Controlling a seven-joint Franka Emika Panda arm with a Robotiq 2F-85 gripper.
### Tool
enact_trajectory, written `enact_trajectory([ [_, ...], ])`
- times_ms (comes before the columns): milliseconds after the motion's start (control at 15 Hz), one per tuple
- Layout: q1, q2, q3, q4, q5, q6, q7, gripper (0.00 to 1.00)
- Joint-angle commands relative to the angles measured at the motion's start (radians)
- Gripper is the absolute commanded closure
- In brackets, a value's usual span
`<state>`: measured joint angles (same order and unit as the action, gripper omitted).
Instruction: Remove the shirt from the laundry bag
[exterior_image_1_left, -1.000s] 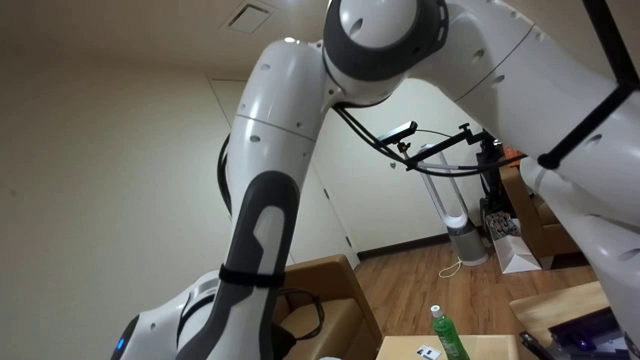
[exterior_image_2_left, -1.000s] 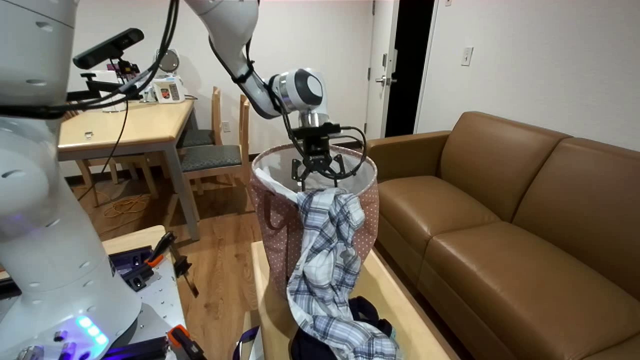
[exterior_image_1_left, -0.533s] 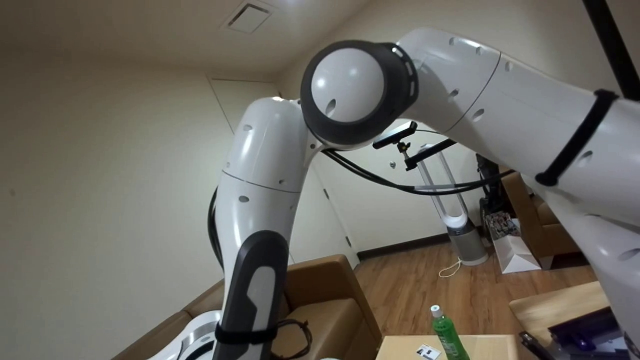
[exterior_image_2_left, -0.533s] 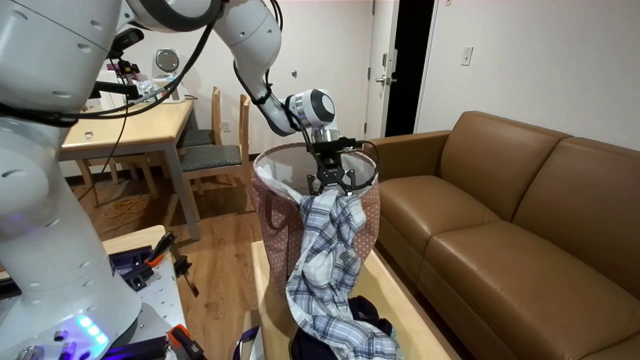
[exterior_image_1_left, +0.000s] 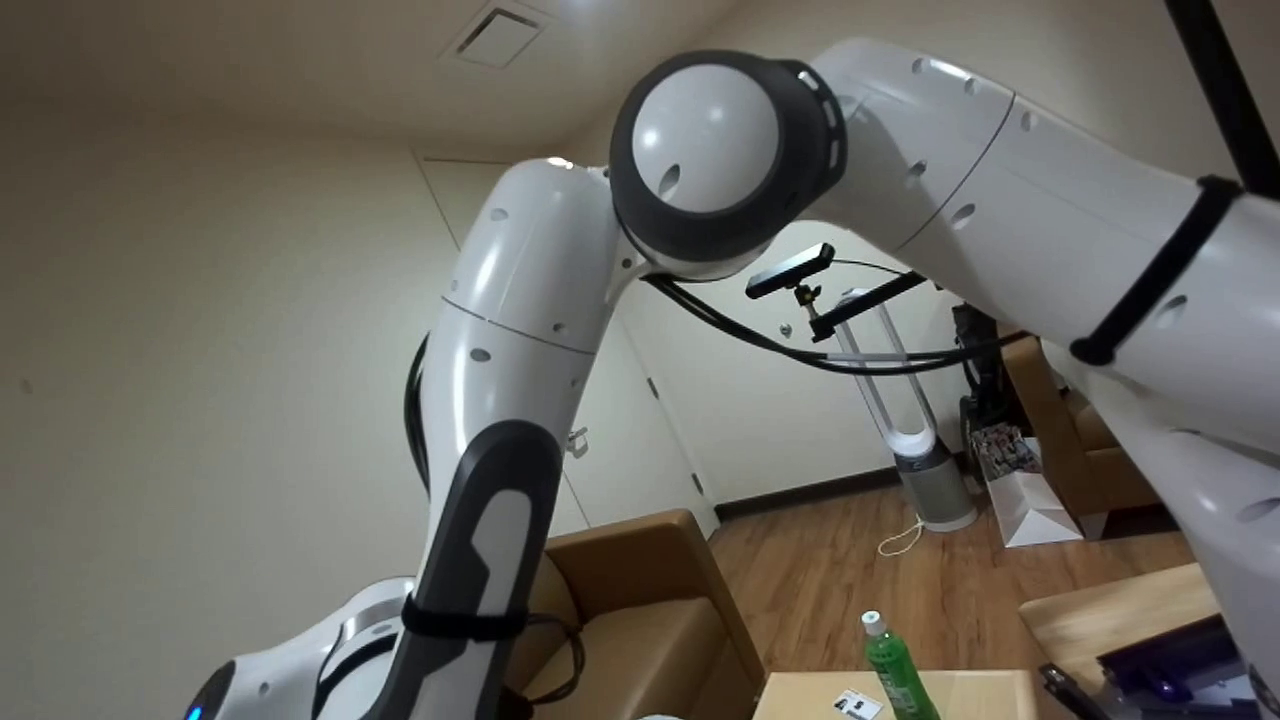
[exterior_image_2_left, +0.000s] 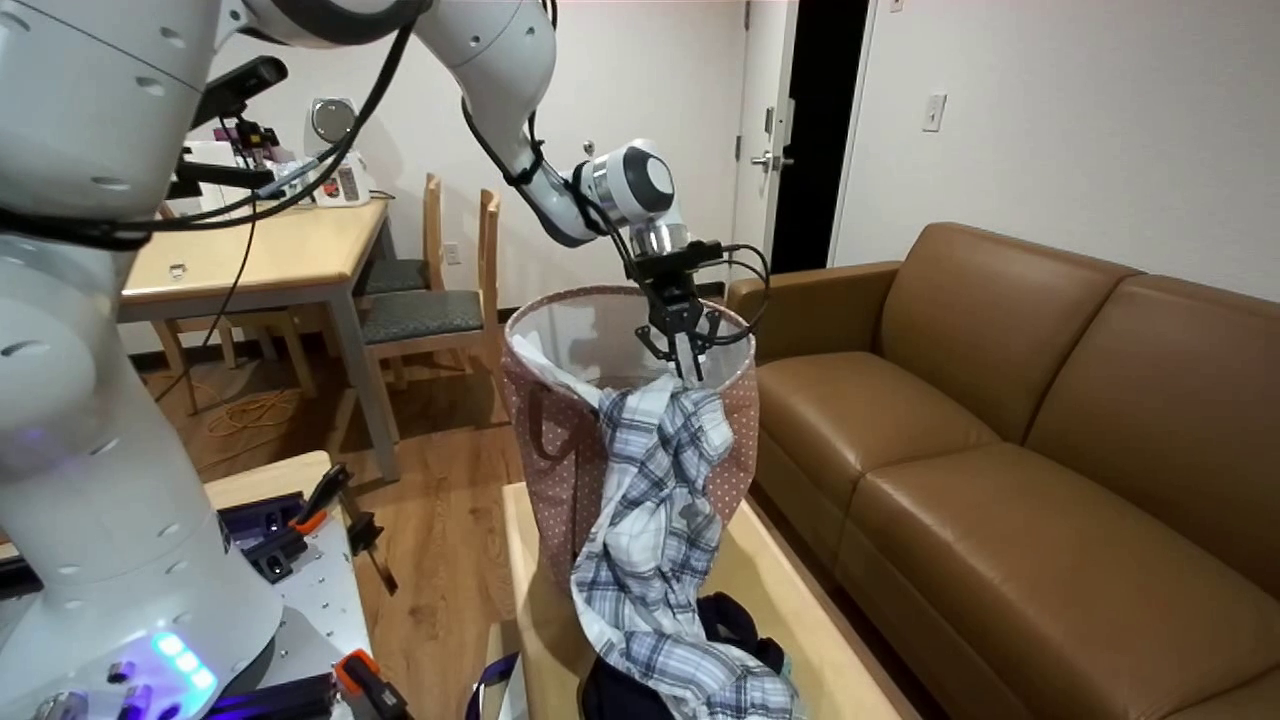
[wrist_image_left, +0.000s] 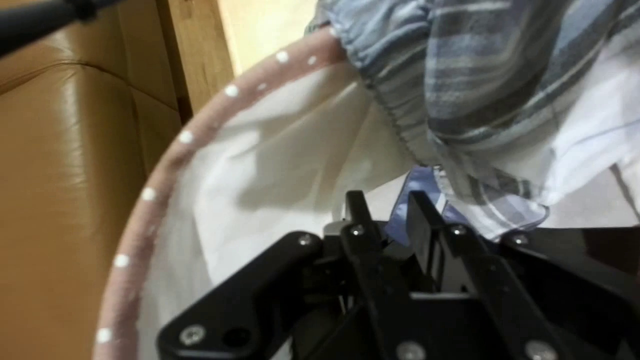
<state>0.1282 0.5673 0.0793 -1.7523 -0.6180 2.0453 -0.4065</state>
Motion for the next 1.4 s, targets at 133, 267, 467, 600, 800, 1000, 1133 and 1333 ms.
enact_trajectory([
  [133,-0.026,-0.08,-0.008,-0.056,0.009,0.018,-0.018,0.67],
  [267,-0.029,-0.064,0.007,-0.046,0.02,0.015,-0.065,0.7],
  [467,-0.025,-0.058,0.023,-0.049,0.033,-0.015,-0.122,0.53],
  [600,-0.025,-0.056,0.029,-0.05,0.045,-0.053,-0.145,0.4],
  [800,-0.021,-0.034,0.023,-0.036,0.051,-0.134,-0.141,0.21],
  [1000,-0.03,0.0,0.021,-0.023,0.057,-0.197,-0.148,0.01],
  [1133,-0.041,0.028,0.031,-0.013,0.074,-0.219,-0.184,0.0],
  [1333,-0.041,0.064,0.038,0.004,0.099,-0.235,-0.264,0.25],
])
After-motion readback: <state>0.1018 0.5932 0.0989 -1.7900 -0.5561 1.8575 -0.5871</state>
